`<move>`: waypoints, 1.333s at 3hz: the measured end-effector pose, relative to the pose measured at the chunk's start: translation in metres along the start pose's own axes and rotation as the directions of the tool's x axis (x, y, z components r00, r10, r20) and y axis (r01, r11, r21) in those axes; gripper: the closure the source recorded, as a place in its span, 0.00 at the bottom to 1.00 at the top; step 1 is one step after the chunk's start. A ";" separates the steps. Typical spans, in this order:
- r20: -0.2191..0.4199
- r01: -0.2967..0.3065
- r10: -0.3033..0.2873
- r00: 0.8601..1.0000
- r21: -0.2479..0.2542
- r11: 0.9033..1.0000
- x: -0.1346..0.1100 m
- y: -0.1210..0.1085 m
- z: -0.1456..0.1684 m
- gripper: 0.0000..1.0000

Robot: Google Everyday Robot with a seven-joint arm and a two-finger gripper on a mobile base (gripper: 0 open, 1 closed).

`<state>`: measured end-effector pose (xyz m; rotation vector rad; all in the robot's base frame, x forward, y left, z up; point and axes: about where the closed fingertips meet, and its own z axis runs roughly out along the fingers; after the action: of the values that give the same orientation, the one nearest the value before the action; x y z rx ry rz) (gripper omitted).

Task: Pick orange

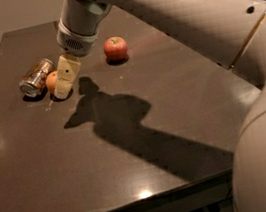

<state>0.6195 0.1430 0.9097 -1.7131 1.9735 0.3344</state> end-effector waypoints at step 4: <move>-0.073 0.008 -0.016 0.997 -0.099 0.995 -0.009 -0.001 0.068 0.17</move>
Offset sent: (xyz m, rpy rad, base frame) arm 0.0133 0.0440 -0.0425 -0.0394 0.0890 0.0596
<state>0.6351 0.1839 0.8574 -1.8217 2.0285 0.3752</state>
